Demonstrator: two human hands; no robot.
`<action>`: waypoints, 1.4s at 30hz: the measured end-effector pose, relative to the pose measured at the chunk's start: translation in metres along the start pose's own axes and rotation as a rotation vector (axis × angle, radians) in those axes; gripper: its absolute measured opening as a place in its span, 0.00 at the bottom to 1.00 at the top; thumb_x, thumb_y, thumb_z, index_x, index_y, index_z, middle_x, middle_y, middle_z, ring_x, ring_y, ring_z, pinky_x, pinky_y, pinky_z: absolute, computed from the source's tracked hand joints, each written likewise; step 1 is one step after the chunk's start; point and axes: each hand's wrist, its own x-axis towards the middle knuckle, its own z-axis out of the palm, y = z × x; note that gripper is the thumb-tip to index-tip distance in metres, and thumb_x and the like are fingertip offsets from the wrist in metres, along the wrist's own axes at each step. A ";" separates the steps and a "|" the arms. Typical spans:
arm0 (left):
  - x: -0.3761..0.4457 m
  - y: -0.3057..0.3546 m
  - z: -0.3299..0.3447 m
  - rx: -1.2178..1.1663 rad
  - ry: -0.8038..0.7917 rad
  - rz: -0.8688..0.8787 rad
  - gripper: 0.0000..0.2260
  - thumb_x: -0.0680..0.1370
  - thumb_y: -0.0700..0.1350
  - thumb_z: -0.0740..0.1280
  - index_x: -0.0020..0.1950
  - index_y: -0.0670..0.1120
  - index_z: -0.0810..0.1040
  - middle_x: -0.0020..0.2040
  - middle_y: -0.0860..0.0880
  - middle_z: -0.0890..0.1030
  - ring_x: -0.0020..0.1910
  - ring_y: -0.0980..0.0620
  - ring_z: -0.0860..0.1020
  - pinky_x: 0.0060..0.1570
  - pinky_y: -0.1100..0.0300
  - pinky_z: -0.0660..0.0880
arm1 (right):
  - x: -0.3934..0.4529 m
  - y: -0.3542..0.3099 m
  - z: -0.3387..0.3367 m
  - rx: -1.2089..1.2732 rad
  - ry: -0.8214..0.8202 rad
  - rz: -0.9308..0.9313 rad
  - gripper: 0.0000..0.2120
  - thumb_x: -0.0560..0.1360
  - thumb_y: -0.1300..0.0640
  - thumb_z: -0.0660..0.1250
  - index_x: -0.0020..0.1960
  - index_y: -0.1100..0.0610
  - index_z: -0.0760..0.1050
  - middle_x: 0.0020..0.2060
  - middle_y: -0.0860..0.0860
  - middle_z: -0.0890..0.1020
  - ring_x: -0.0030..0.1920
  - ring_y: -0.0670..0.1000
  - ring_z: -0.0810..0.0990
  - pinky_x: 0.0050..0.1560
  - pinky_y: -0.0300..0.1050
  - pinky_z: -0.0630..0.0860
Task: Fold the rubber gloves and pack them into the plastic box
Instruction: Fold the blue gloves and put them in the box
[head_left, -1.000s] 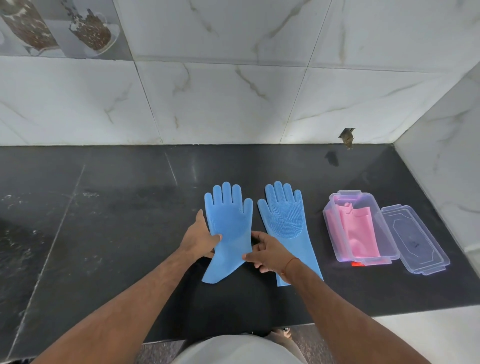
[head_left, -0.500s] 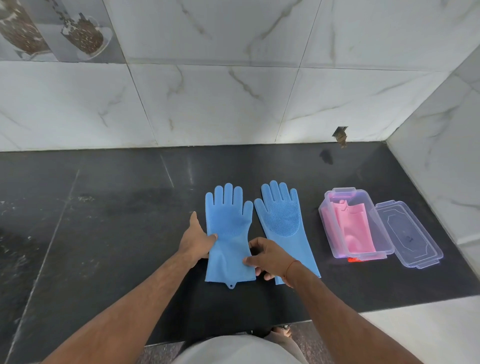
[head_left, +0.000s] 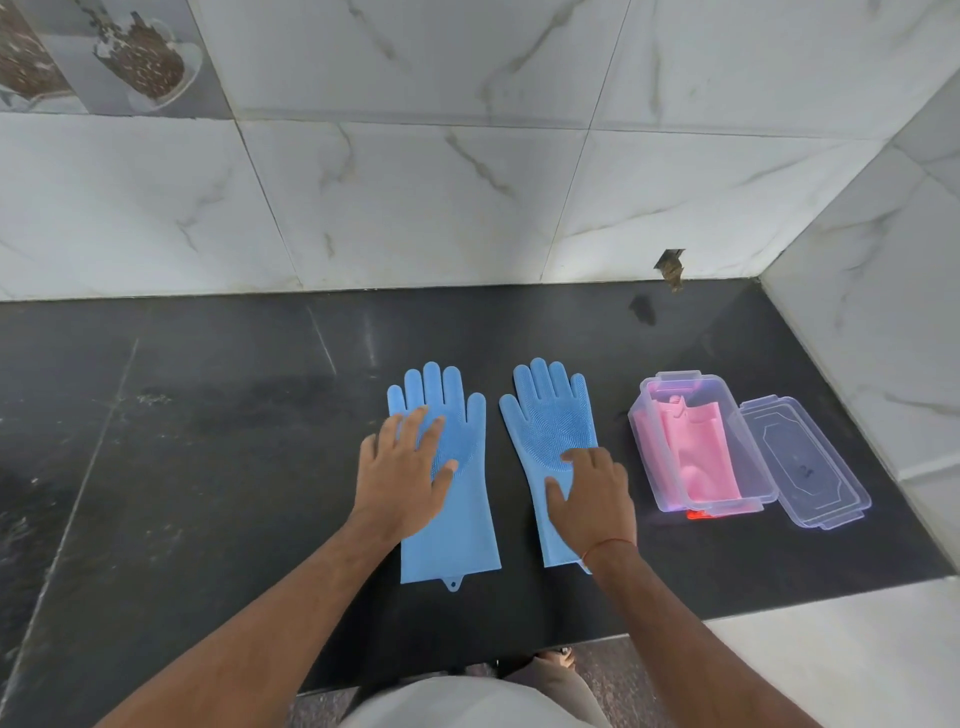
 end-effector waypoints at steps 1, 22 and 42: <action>0.002 0.005 0.005 0.006 -0.016 0.050 0.30 0.86 0.64 0.57 0.87 0.55 0.64 0.88 0.50 0.60 0.87 0.40 0.59 0.82 0.35 0.61 | 0.005 0.005 -0.002 -0.030 -0.008 0.029 0.21 0.81 0.43 0.68 0.70 0.51 0.74 0.69 0.50 0.76 0.67 0.55 0.76 0.66 0.53 0.79; 0.006 0.056 0.004 -0.299 -0.041 0.149 0.27 0.88 0.56 0.59 0.87 0.51 0.63 0.87 0.52 0.64 0.86 0.47 0.60 0.83 0.41 0.64 | 0.070 0.008 0.009 0.585 -0.155 0.336 0.13 0.80 0.53 0.72 0.64 0.51 0.78 0.57 0.48 0.85 0.50 0.51 0.85 0.59 0.52 0.83; 0.039 0.033 -0.020 -1.813 -0.233 -0.734 0.13 0.90 0.45 0.60 0.72 0.54 0.80 0.59 0.49 0.90 0.56 0.45 0.90 0.50 0.46 0.88 | 0.039 -0.089 0.018 0.464 -0.227 -0.182 0.14 0.79 0.48 0.73 0.62 0.50 0.85 0.52 0.43 0.86 0.51 0.44 0.84 0.61 0.42 0.80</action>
